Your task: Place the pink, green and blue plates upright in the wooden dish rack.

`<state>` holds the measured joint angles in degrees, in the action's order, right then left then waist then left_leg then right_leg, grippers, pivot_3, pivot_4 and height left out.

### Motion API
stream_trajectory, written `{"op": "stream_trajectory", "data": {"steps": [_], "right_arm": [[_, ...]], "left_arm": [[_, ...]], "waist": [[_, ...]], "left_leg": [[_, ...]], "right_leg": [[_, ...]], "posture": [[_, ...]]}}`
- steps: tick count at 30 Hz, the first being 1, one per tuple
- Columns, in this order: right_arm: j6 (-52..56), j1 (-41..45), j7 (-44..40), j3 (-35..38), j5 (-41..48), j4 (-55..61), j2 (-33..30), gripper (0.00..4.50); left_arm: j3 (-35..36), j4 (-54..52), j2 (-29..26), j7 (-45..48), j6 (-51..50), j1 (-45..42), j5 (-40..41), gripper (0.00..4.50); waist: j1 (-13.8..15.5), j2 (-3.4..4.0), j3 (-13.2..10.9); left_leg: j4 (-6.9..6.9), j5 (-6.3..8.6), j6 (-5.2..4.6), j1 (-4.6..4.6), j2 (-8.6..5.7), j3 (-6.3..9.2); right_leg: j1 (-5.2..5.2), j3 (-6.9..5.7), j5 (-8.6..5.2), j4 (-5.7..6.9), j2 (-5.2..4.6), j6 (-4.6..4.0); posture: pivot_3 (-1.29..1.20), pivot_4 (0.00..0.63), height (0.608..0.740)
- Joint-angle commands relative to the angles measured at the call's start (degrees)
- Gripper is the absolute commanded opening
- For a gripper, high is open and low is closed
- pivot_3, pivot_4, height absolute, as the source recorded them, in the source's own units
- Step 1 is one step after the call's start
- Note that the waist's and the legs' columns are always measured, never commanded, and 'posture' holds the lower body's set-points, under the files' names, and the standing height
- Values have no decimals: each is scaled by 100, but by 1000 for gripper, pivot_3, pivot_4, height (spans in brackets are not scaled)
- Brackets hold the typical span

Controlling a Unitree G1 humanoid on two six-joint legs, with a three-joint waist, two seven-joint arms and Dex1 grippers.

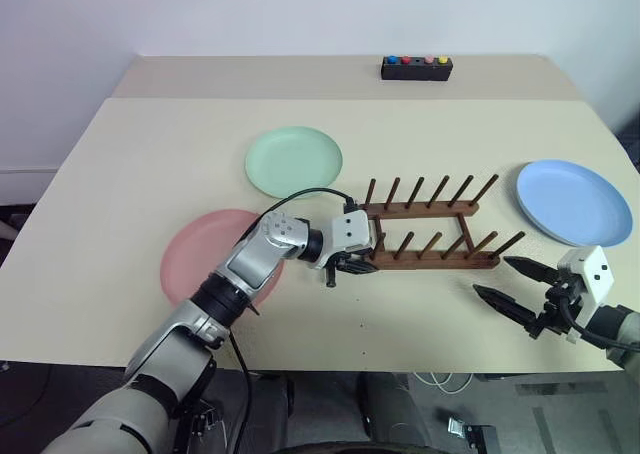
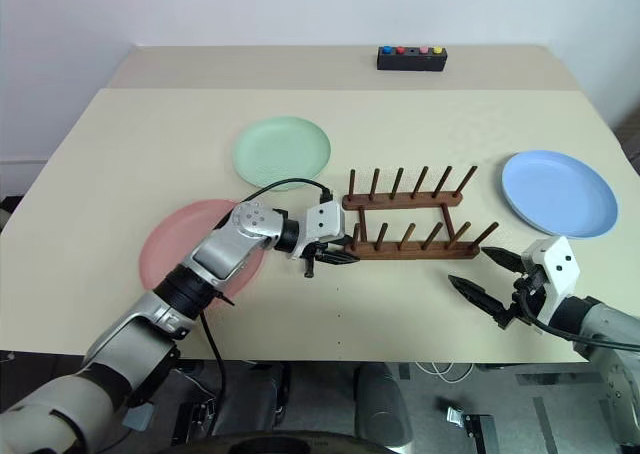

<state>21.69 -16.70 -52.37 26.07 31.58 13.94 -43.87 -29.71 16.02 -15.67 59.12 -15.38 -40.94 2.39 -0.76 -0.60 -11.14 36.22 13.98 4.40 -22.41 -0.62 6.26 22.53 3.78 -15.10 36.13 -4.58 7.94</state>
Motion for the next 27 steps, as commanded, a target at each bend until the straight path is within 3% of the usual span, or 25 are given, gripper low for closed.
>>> {"op": "stream_trajectory", "data": {"steps": [1,6,14,21,24,27], "right_arm": [[-39,-9,-14,232,32,224,-83,4500],[-48,12,24,192,7,217,-63,4500],[-66,17,16,176,-1,204,-65,4500],[-40,21,9,145,-18,208,-81,4500],[-25,67,20,142,-67,106,-101,3635],[1,78,6,122,-98,89,-117,2143]], "left_arm": [[219,-10,5,6,178,-126,-23,835],[280,43,-2,8,209,-111,-32,835],[491,-292,-82,-94,74,32,-7,4487],[822,-1016,-447,-93,-473,259,125,4487],[949,-1604,-886,-3,-813,573,156,3636],[1006,-1893,-1023,-45,-945,733,223,2131]], "waist": [[-8,0,0],[-6,0,0],[-6,0,0],[-7,1,0],[-26,2,1],[-9,2,1]], "left_leg": [[0,0,0,0,0,0],[1,0,0,1,0,0],[1,0,0,1,0,0],[0,0,0,2,1,1],[-1,0,0,2,1,1],[-1,0,0,4,2,1]], "right_leg": [[1,0,0,0,0,0],[0,0,0,1,0,0],[0,0,0,1,0,1],[0,0,1,2,0,1],[0,0,1,3,0,1],[-1,0,1,6,1,1]], "posture": [[0,150,734],[0,150,734],[0,150,734],[0,150,734],[0,150,734],[0,150,734]]}}
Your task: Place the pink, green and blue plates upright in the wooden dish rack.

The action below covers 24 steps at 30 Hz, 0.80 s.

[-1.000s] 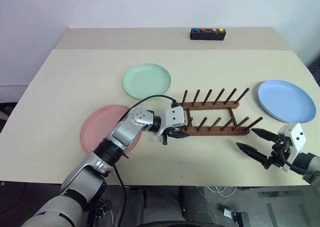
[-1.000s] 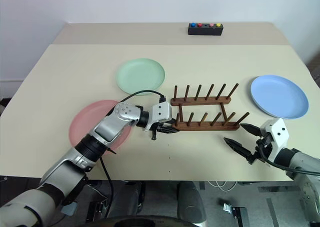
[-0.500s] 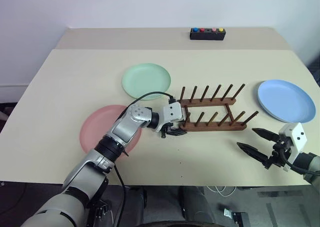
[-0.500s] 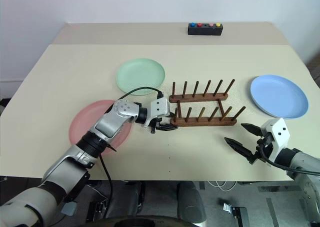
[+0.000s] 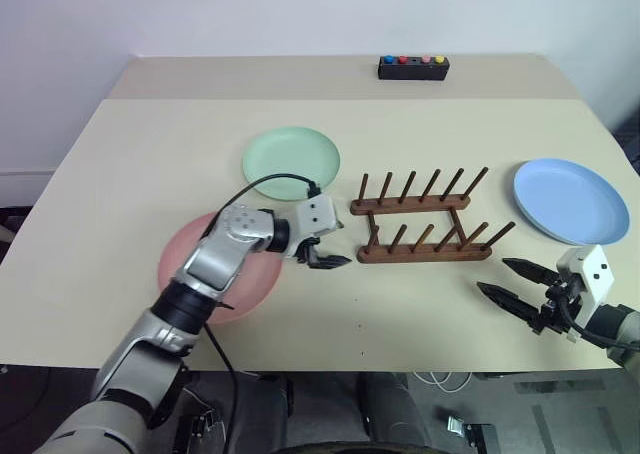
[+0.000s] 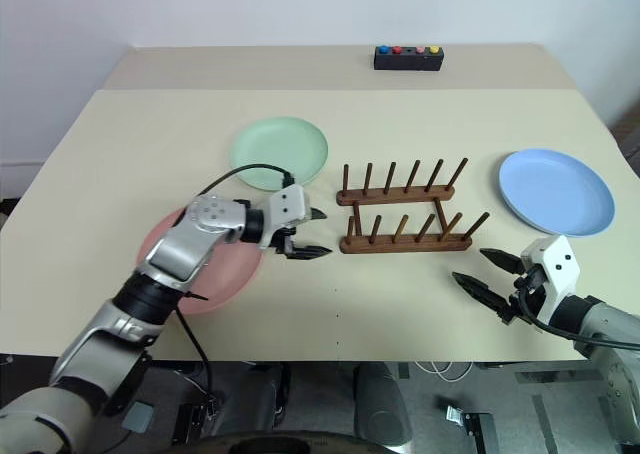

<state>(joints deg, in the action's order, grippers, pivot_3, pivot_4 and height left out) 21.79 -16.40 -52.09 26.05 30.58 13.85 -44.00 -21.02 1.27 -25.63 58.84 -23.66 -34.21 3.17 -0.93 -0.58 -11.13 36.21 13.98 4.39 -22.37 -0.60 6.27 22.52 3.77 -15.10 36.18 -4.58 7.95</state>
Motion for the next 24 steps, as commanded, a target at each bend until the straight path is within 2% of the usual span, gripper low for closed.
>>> {"op": "stream_trajectory", "data": {"steps": [1,4,13,16,20,24], "right_arm": [[-30,64,-22,104,-42,70,-115,1620],[-64,122,-55,63,-116,21,-142,74],[-81,263,-31,-145,-505,-144,-274,23],[-133,310,9,-264,-728,-266,-344,23],[-103,417,-21,-354,-814,-328,-351,23],[-151,615,32,-563,-972,-423,-306,23]], "left_arm": [[179,-581,-60,3,-207,147,236,1631],[165,-1095,-130,101,-477,390,465,42],[-607,-1231,117,-157,-657,349,73,2],[-829,-934,421,-425,-632,192,-156,2],[-963,-544,756,-775,-530,-16,-439,2],[-964,-346,869,-875,-420,-38,-502,2]], "waist": [[24,-1,0],[24,-1,-1],[20,-2,-1],[22,-2,-1],[20,-2,-1],[-13,-1,0]], "left_leg": [[2,0,0,-1,0,0],[5,0,0,-2,-1,0],[4,0,0,1,-1,0],[5,0,0,0,-1,0],[9,0,0,0,-2,0],[1,0,0,2,-1,0]], "right_leg": [[-1,0,0,-1,0,0],[-5,0,0,-4,-2,-1],[-5,0,0,-2,0,-1],[-5,-1,0,-2,0,-1],[-7,0,0,-2,-1,-1],[-3,0,0,-2,0,0]], "posture": [[0,150,734],[0,150,734],[0,150,734],[0,150,734],[0,150,734],[0,150,734]]}}
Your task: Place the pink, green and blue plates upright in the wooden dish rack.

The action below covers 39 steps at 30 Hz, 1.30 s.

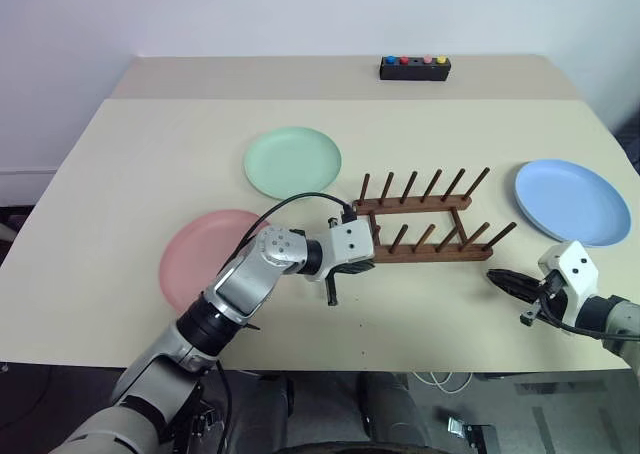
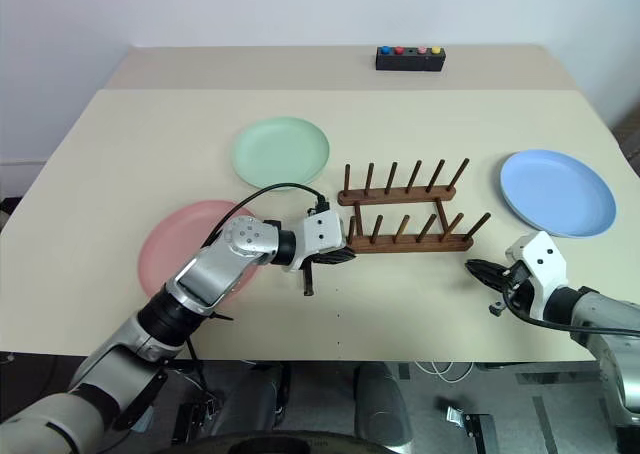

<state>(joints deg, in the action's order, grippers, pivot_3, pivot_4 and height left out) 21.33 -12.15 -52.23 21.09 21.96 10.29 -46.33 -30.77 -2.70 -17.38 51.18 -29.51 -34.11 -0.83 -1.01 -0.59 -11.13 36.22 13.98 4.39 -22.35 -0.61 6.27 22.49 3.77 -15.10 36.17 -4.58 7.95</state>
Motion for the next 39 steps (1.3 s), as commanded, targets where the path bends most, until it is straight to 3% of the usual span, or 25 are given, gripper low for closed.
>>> {"op": "stream_trajectory", "data": {"steps": [1,13,39], "right_arm": [[-124,251,76,-111,-160,-113,-64,23],[-534,1118,432,-702,-722,-882,86,23],[-1325,1960,680,-1131,-1143,-1913,343,23]], "left_arm": [[20,98,60,-150,192,-54,-125,2],[141,362,209,-467,260,-102,-320,2],[471,1101,377,-1109,488,-333,-498,2]], "waist": [[-4,0,0],[21,1,0],[4,1,1]], "left_leg": [[0,0,0,0,0,0],[5,0,0,0,-1,0],[6,-1,1,3,-1,0]], "right_leg": [[0,0,0,0,0,0],[-3,0,1,1,-1,0],[-4,0,5,4,0,7]], "posture": [[0,150,734],[0,150,734],[0,150,734]]}}
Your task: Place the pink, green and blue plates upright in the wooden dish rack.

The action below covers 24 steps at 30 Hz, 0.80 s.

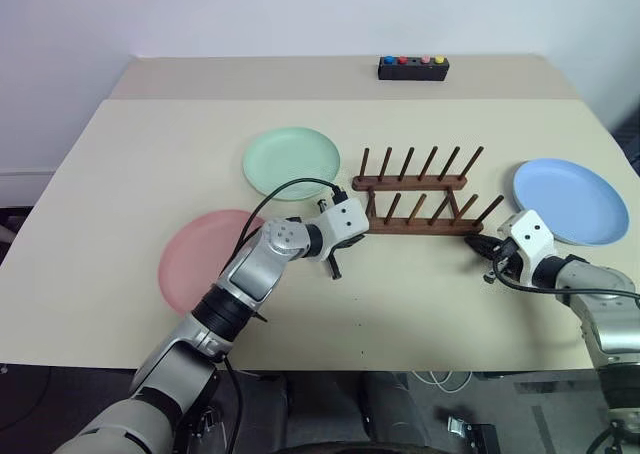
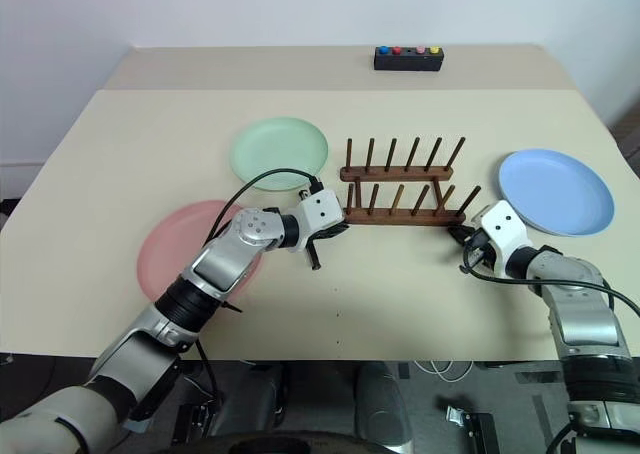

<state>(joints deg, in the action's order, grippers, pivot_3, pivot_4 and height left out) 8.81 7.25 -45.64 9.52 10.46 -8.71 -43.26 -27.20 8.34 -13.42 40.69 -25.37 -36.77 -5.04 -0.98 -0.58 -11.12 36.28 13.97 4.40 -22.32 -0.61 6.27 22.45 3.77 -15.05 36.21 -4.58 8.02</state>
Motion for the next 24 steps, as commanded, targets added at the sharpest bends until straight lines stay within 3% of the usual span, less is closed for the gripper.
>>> {"op": "stream_trajectory", "data": {"steps": [1,7,9,12,16,19,24], "right_arm": [[-82,-3,-2,44,28,13,33,23],[-103,-214,-167,200,211,323,-44,23],[-11,-443,-322,332,394,661,-129,23],[276,-868,-683,485,788,1373,-281,0],[574,-1218,-1087,471,1297,2242,-378,0],[812,-1175,-1136,426,1473,2544,-396,0],[998,-650,-1233,-32,1435,2699,-331,0]], "left_arm": [[140,-65,-32,-30,74,-45,-39,2],[465,-923,-234,415,-24,278,509,2],[899,-1733,-618,744,-247,721,1019,2],[2237,-2867,-1083,965,-1106,1368,2274,894],[3421,-3367,-1657,696,-1687,1940,2833,2939],[3848,-3442,-1924,454,-1836,2189,2926,4461],[4495,-3189,-2539,-195,-1953,3052,2425,4461]], "waist": [[0,0,0],[-4,1,0],[-18,2,1],[-39,5,-1],[-19,4,-1],[14,1,-1],[-26,-4,-2]], "left_leg": [[0,0,0,0,0,0],[-7,0,0,0,1,0],[-4,0,0,-2,0,0],[-15,0,0,-3,5,0],[-3,0,-1,0,6,1],[8,0,0,13,5,1],[7,1,-1,9,6,0]], "right_leg": [[0,0,0,0,0,0],[4,0,0,0,0,0],[4,0,0,0,0,0],[15,1,-1,6,0,-2],[9,0,-1,14,1,-4],[-14,0,-5,8,1,-9],[-5,0,-4,8,2,-12]], "posture": [[0,150,734],[0,150,734],[0,150,734],[0,150,734],[0,150,734],[0,150,734],[0,150,734]]}}
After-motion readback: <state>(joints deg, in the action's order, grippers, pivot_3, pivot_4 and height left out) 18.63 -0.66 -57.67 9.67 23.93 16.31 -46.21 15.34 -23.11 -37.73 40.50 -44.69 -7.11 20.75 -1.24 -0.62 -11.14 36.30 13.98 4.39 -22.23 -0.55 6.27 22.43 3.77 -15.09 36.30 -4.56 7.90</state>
